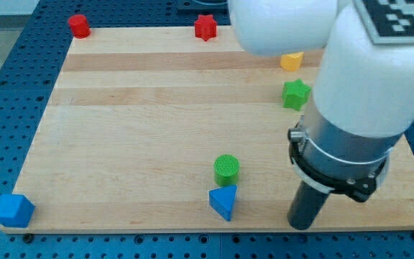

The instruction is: Slightly push the blue triangle into the green circle

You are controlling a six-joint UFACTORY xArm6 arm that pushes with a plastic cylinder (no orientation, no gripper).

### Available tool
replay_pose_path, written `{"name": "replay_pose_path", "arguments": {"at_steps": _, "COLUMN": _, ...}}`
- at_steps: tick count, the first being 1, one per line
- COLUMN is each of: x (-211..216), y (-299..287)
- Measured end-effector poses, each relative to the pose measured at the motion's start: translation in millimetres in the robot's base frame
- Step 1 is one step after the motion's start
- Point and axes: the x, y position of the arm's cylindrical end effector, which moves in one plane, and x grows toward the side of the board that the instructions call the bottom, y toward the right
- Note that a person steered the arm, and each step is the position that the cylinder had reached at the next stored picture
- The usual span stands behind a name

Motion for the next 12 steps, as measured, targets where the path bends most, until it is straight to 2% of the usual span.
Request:
{"name": "replay_pose_path", "arguments": {"at_steps": 7, "x": -0.5, "y": -112.8}}
{"name": "replay_pose_path", "arguments": {"at_steps": 12, "x": -12.3, "y": -138.5}}
